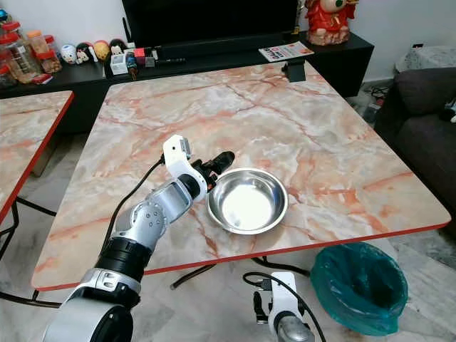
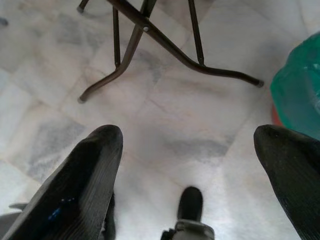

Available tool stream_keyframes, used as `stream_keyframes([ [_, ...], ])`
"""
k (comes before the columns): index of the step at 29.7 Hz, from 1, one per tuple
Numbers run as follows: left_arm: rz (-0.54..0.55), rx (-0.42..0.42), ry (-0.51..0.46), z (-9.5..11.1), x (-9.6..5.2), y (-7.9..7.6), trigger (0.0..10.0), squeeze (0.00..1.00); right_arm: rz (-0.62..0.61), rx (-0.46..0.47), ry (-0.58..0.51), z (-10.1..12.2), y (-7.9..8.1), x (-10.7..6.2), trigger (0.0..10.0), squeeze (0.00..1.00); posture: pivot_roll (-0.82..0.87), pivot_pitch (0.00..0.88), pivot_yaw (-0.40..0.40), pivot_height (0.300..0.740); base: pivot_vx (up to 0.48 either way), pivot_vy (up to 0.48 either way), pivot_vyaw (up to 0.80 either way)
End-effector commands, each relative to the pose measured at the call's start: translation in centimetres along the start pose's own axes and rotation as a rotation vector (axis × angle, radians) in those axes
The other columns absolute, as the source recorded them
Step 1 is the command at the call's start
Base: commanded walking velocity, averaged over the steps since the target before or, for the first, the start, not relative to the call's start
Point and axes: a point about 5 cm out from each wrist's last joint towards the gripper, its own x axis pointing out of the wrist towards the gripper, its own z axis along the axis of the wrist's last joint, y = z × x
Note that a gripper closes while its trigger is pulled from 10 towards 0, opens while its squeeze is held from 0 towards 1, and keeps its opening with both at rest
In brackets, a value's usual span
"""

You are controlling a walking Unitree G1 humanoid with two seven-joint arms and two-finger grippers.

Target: Setting the table

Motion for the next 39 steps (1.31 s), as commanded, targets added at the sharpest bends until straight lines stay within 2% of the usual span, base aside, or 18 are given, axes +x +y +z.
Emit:
stream_keyframes([
  [1,-0.168,-0.090,0.047,-2.48,1.37,-6.72,10.0,1.00,-0.007,0.008,-0.001,0.20,-0.10,0.06,10.0,0.00,0.00,0.000,0.083,0.736,0.000,0.000,0.00],
  [39,-0.168,-0.090,0.047,-2.48,1.37,-6.72,10.0,1.00,-0.007,0.008,-0.001,0.20,-0.10,0.06,10.0,0.00,0.00,0.000,0.083,0.736,0.000,0.000,0.00],
])
